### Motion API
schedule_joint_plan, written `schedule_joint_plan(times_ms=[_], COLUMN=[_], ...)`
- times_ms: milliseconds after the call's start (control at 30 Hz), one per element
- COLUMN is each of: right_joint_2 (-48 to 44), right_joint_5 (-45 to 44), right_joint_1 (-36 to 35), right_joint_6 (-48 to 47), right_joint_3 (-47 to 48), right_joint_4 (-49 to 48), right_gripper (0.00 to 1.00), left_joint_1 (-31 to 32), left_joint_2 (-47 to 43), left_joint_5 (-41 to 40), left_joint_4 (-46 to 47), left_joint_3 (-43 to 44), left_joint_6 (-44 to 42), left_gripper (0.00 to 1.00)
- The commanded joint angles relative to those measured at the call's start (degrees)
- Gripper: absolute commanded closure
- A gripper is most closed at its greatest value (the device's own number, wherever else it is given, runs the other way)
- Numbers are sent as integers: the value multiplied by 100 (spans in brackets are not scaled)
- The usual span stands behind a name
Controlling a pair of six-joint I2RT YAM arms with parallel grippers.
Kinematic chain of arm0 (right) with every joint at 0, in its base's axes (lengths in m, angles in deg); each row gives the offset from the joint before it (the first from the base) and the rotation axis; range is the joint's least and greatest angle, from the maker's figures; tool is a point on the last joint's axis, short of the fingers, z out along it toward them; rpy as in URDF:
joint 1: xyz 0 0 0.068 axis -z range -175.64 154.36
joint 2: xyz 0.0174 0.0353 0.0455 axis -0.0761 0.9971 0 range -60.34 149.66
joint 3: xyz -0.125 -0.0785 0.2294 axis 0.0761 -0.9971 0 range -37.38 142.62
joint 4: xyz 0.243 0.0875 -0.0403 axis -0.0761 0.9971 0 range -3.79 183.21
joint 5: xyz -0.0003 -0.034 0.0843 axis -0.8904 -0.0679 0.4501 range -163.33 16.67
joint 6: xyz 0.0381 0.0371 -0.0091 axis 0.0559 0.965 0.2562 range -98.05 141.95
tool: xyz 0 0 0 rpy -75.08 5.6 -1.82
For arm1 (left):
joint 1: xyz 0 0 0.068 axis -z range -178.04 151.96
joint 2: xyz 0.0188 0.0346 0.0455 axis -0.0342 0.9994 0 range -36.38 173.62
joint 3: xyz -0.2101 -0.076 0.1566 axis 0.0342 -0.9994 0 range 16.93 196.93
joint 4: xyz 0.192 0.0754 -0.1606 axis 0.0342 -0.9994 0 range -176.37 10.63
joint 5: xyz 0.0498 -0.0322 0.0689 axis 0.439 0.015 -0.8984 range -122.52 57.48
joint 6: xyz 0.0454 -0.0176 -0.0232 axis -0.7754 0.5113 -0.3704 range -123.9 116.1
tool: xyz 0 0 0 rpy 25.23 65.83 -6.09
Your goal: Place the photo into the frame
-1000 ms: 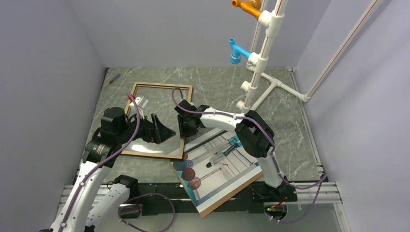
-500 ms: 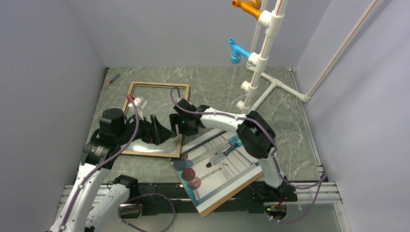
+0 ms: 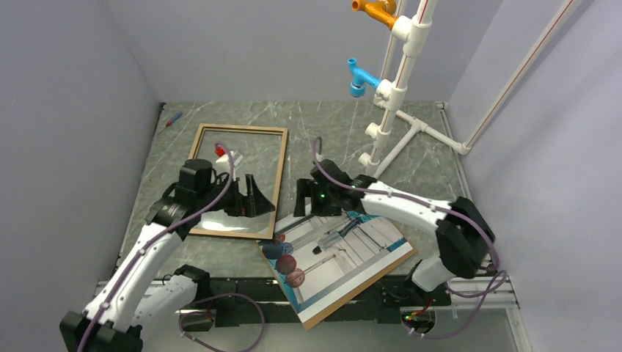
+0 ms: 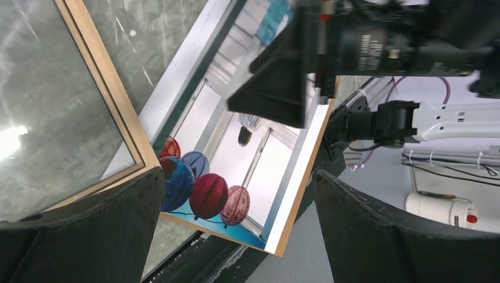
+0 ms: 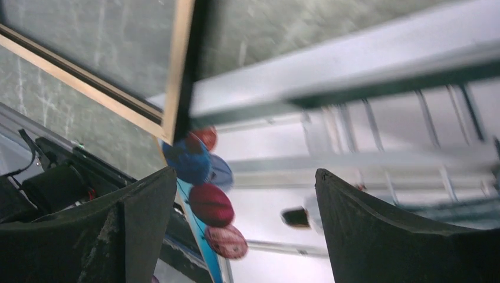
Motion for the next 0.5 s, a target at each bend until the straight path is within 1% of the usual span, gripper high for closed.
schedule_joint_plan(times_ms=[0,200,467], right_joint_2=[-1037,-2598,-4615], right_joint_5=[77,310,508], right_joint_1=[255,582,689], right_joint_6=[353,798,1695], right_joint_3=[-784,-1848,-2908], right_joint_4=[199,1032,2316], right_gripper=[10,8,8], left_joint_1=[464,1390,2292], left_joint_2=[511,1449,3154], left_joint_5=[-274,-884,-1854], left_joint_4=[377,777,530], left_joint_3=[-23,229,1205], left_joint_6=[175,126,-214], left_gripper=[1,1,1])
